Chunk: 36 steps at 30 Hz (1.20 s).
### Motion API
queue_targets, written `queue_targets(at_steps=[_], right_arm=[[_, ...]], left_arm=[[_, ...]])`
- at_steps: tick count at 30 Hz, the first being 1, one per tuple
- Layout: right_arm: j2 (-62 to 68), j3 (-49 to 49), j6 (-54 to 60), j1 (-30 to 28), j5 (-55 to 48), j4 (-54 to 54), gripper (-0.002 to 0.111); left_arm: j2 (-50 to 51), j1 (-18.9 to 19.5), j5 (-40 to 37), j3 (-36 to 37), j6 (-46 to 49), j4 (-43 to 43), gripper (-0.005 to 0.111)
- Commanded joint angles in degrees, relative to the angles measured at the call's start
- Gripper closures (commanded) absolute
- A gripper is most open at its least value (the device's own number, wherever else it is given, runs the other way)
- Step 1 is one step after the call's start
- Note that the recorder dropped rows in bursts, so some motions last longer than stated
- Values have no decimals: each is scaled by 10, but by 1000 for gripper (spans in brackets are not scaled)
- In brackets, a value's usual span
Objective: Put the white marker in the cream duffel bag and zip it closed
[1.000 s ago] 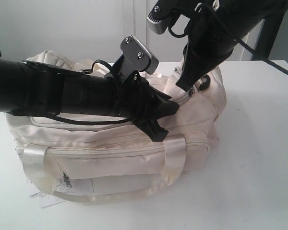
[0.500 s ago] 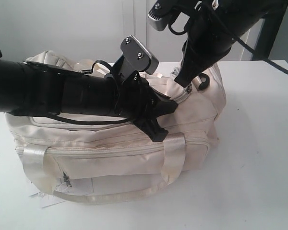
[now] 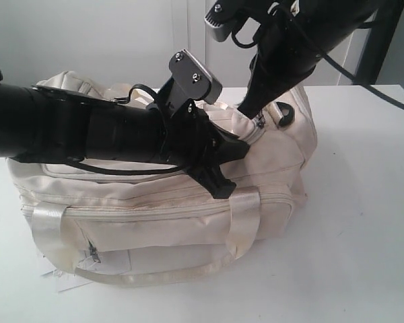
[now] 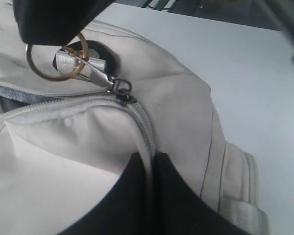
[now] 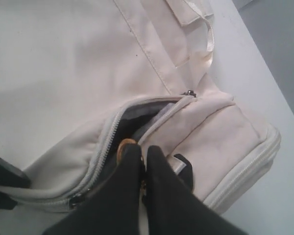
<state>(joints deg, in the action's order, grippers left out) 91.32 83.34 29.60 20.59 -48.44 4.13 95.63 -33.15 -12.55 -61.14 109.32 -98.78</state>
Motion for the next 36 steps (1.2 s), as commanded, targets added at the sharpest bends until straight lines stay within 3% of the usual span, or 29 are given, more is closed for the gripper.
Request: queue_targets(at_steps=[1,8,36], right_arm=[[1,-1,0,-7,41,25,108],[1,0,-16,-24,44,66,108],[50,0,-17,-41,149,30,108]], left_arm=[[-3,-3,-31,-2,-3,-12,107],[-6,-3,-41,-2,-3,-12,107],[-30,-3,-72,-2,-3,-12,107]])
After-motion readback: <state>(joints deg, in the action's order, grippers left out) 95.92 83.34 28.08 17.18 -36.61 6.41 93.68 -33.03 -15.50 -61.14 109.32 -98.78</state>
